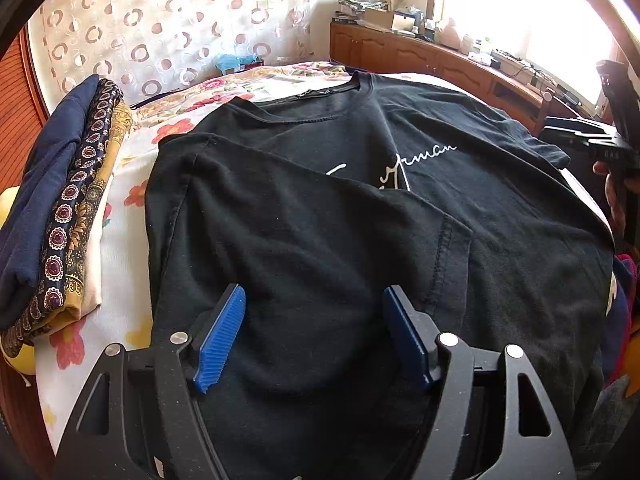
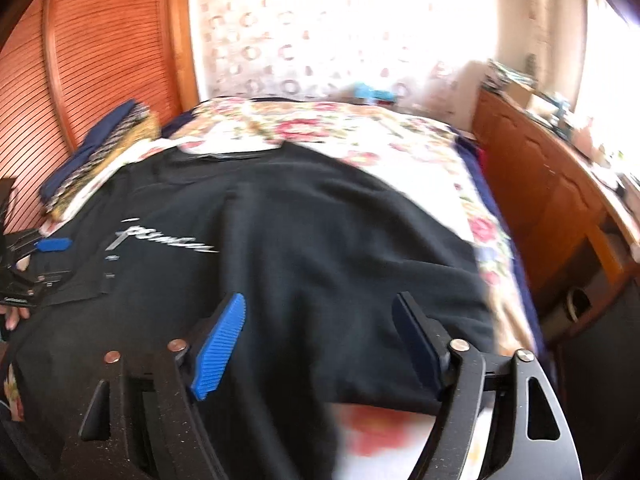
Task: Fold small clothes
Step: 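Grasp the opposite T-shirt side with the right gripper and fold it inward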
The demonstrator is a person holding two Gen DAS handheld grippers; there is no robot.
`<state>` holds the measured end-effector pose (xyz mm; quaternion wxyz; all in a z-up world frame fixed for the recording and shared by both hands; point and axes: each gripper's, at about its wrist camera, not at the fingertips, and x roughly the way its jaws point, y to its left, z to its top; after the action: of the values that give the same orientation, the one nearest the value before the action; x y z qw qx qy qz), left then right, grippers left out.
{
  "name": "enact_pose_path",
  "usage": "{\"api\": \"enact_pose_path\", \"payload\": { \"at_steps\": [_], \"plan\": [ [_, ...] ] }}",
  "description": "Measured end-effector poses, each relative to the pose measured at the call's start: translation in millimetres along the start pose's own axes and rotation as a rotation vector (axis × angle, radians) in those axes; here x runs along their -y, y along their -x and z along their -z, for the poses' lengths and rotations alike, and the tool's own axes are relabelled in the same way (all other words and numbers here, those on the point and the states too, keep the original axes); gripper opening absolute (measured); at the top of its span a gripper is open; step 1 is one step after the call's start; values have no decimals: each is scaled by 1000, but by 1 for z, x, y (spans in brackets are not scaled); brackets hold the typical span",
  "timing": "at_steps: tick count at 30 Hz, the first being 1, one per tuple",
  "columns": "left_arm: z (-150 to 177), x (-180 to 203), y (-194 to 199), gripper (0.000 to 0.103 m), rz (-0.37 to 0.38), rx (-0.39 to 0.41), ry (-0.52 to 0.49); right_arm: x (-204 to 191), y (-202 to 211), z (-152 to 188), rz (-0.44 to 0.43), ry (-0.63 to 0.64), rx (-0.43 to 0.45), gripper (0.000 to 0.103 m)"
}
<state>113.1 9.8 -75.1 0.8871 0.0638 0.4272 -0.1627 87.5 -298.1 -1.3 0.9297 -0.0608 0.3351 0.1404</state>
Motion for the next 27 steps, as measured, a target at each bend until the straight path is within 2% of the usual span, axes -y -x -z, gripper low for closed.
{"api": "enact_pose_path", "payload": {
  "at_steps": [7,11,14,18,21,24,26,27],
  "plan": [
    [-1,-1,-2,73,3,-1,2,78,10,27,96,-139,-10,84],
    [-2,-1,-4,75,6,-2,1,100,6,41,132,-185,-50,84],
    [-2,-1,-4,75,7,-2,2,103,-4,47,104,-202,-102,84],
    [-2,-1,-4,75,7,-2,3,112,-12,43,62,-246,-109,84],
    [-2,-1,-4,75,6,-2,3,111,-11,42,25,-269,-106,73],
    [-2,-2,-4,75,6,-2,2,111,-8,44,34,-253,-102,53],
    [-2,-2,-4,75,7,-3,2,107,-8,45,36,-230,-108,34],
    [-2,-2,-4,75,7,-3,2,104,-7,45,45,-213,-107,31]
  ]
}}
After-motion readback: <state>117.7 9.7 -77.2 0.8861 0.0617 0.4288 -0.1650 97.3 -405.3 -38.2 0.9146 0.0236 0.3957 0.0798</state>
